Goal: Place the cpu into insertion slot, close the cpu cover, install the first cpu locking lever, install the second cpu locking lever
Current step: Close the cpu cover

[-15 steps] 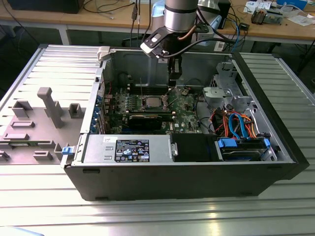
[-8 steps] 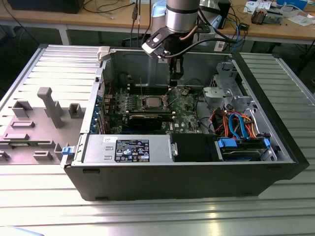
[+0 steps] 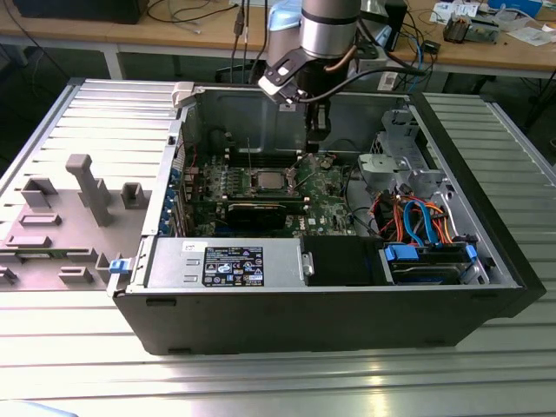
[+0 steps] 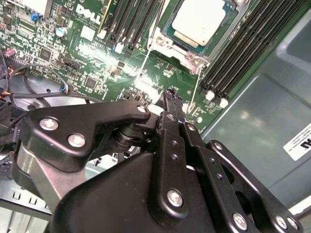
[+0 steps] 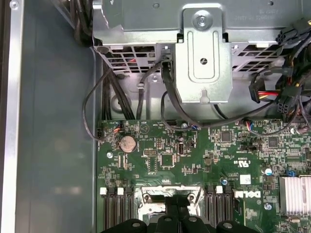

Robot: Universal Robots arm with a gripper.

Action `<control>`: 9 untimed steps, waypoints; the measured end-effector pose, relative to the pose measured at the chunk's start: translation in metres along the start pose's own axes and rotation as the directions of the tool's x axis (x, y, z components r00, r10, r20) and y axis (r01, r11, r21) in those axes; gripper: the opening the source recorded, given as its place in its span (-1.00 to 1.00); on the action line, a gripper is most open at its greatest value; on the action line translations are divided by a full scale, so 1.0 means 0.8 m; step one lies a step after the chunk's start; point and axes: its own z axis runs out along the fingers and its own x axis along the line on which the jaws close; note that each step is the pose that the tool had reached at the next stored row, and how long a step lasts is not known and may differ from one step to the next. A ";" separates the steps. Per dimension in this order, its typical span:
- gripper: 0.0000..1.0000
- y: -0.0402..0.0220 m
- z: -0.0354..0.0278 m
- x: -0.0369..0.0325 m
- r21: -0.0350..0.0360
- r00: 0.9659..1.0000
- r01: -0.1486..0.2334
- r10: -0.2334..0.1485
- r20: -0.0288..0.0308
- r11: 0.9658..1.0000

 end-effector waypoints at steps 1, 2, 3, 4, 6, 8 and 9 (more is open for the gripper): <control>-0.79 0.0009 0.0000 0.0000 0.000 1.000 0.000 0.000 0.000 1.000; -0.79 0.0017 0.0001 0.0000 0.000 1.000 0.000 0.000 0.000 1.000; -0.79 0.0026 0.0002 0.0000 0.000 1.000 0.000 0.000 0.000 1.000; -0.79 0.0035 0.0002 0.0000 0.000 1.000 0.000 0.000 0.000 1.000; -0.79 0.0073 0.0004 0.0001 0.000 1.000 0.000 0.000 0.000 1.000; -0.79 0.0088 0.0005 0.0001 0.000 1.000 0.000 0.000 0.000 1.000; -0.79 0.0103 0.0005 0.0002 0.000 1.000 0.000 0.000 0.000 1.000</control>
